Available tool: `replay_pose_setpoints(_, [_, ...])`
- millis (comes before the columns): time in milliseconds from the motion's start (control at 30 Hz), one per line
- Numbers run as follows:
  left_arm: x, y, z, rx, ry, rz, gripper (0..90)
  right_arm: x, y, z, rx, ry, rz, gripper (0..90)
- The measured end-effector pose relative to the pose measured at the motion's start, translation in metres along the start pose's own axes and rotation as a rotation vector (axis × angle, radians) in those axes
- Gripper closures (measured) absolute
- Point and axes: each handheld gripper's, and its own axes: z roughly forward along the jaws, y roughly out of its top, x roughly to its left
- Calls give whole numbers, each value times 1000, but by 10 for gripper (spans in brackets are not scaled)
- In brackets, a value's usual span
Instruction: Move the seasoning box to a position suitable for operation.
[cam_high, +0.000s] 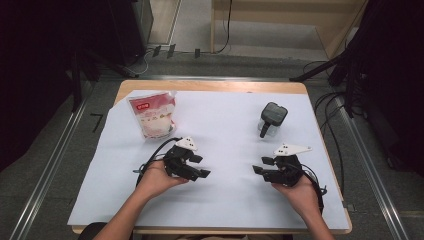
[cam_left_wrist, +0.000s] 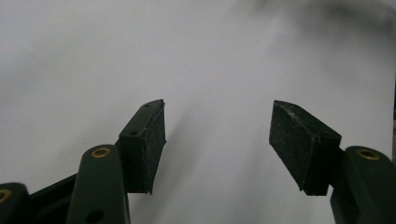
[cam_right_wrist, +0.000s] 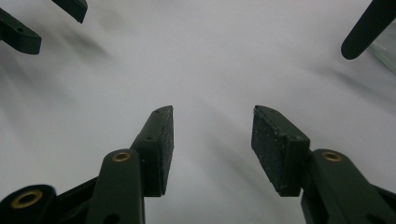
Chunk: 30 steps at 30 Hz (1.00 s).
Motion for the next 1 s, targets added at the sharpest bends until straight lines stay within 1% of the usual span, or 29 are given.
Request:
replay_pose_setpoints(33, [1,0,-1,4,3,2,365,0,0,0,-1,-1,1,498])
replay_pose_setpoints(100, [1,0,-1,-3,2,0,365,0,0,0,-3,-2,7,498])
replay_pose_setpoints(133, [1,0,-2,-10,5,-4,365,-1,0,0,-4,-3,-3,499])
replay_pose_setpoints(200, [0,0,-3,-7,7,-5,365,-1,-1,0,-5,-5,-8,499])
replay_pose_setpoints(300, [1,2,-4,-12,4,1,360,-2,-1,-2,-11,-19,14,479])
replay_pose_setpoints(333, [1,2,-4,-12,4,1,354,-2,-1,-2,-11,-19,14,479])
replay_pose_setpoints(367, [0,3,-5,-8,11,1,349,-3,-1,-4,-22,-36,10,462])
replay_pose_setpoints(400, [0,3,-5,-8,11,1,342,-4,-1,-5,-25,-39,19,454])
replay_pose_setpoints(467, [-1,5,-5,-11,0,7,332,-6,-1,-7,-42,-50,28,435])
replay_pose_setpoints(500, [-1,5,-6,-8,-1,13,327,-8,0,-9,-49,-62,35,420])
replay_pose_setpoints(533, [-1,5,-6,-8,-1,13,325,-8,0,-9,-49,-62,35,420])
replay_pose_setpoints(567, [-1,6,-6,-10,-6,11,321,-11,0,-11,-63,-91,52,392])
replay_pose_setpoints(633, [-1,7,-7,-14,-11,14,317,-13,0,-13,-72,-114,69,380])
replay_pose_setpoints(667, [-1,7,-7,-13,-14,15,317,-15,0,-13,-75,-126,66,379])
replay_pose_setpoints(733, [-1,7,-7,-9,-11,17,317,-16,0,-13,-75,-132,75,379])
replay_pose_setpoints(767, [-1,7,-7,-13,-11,18,317,-21,2,-12,-75,-143,71,422])
replay_pose_setpoints(833, [-1,7,-7,-16,-7,11,317,-23,4,-12,-76,-152,75,430])
replay_pose_setpoints(867, [-1,7,-7,-15,-7,11,317,-25,6,-12,-81,-163,76,437])
replay_pose_setpoints(967, [-1,7,-7,-20,-13,9,318,-28,10,-10,-94,-170,78,499])
replay_pose_setpoints(1000, [-1,7,-7,-21,-12,9,319,-28,12,-9,-89,-174,83,527])
